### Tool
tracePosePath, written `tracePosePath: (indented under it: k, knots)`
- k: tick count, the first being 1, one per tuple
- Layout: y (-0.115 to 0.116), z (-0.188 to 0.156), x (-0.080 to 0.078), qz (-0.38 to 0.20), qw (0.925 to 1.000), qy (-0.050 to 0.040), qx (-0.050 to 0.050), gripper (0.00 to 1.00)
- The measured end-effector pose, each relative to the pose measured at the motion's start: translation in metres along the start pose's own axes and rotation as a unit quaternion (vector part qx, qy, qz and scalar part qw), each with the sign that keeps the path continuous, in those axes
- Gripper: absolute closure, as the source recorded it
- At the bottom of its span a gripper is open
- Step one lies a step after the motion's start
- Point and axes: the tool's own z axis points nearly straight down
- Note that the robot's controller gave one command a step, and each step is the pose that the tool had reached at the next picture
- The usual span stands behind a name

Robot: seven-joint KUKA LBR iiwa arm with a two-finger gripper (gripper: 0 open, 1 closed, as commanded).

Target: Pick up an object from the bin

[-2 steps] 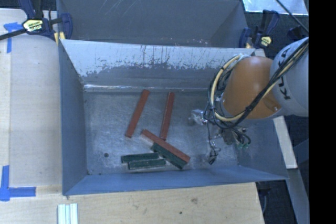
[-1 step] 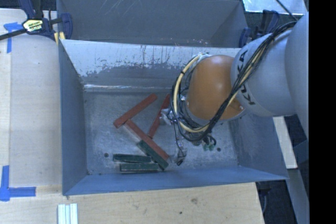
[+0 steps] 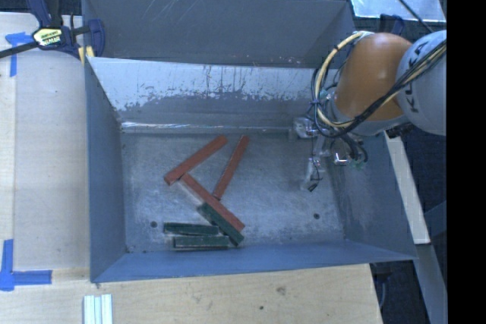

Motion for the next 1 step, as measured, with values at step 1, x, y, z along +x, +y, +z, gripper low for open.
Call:
tracePosePath:
  k: [1]
  knots:
    - [0.0621, -0.0064, -0.0317, -0.029, 0.9996, -0.0002, -0.004, 0.0]
